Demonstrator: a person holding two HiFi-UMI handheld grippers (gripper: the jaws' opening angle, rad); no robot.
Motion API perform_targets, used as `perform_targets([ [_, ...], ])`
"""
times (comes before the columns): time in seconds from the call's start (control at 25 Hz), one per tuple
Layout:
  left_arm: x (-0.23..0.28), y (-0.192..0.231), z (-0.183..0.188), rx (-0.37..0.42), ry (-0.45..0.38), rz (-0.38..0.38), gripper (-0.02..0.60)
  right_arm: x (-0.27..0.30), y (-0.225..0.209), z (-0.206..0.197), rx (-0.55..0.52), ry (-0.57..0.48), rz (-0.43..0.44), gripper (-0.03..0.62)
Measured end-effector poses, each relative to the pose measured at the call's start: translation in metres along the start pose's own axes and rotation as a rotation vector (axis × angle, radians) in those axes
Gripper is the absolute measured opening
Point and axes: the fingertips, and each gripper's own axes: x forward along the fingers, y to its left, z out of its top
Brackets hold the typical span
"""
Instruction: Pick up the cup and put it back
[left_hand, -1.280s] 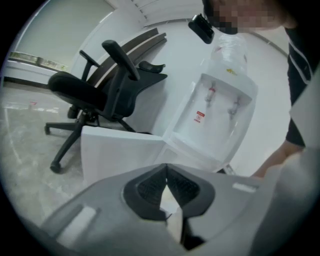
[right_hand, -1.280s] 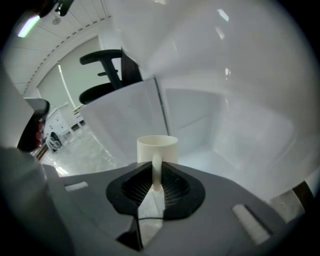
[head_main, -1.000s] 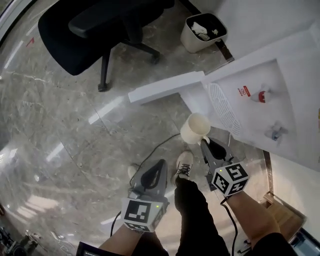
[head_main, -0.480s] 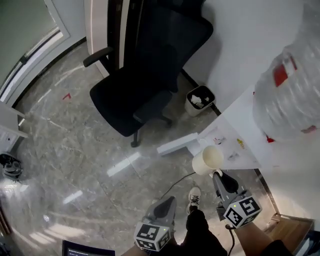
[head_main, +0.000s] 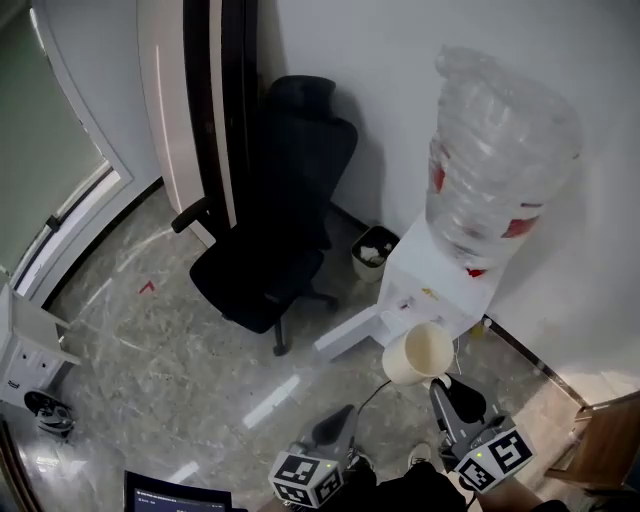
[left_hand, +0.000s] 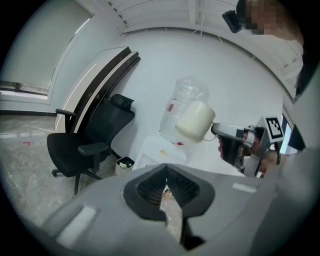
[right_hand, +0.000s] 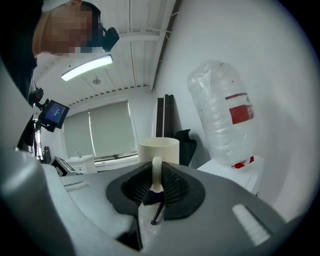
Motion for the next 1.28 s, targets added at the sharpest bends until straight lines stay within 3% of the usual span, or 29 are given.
perform_targets([
  [0.2,-0.006,-0.053,0.004,0.05,-0.026,-0.017,0.003,-0.062,0.0,0.007,-0.002,-0.031,0.001,0.054],
  [0.44,-0.011,-0.144,-0.039,0.063,-0.02,-0.013,0.003,-0.165,-0.02,0.002,-0.017,-0.04,0.033,0.054],
  [0.72,-0.033,-0.234,-0.073,0.091,-0.072,0.014,0.003,-0.265,-0.03,-0.012,-0.01,-0.018,0.064,0.054],
  [1.0,-0.07,-0.248,-0.086,0.093,-0.107,0.056,0.003,-0.302,-0.011,-0.011,-0.023,-0.034,0.074,0.051],
  [1.28,-0.116,-0.246,-0.09,0.104,-0.12,0.031,0.003,-0.318,0.035,-0.013,-0.024,-0.043,0.063,0.049],
])
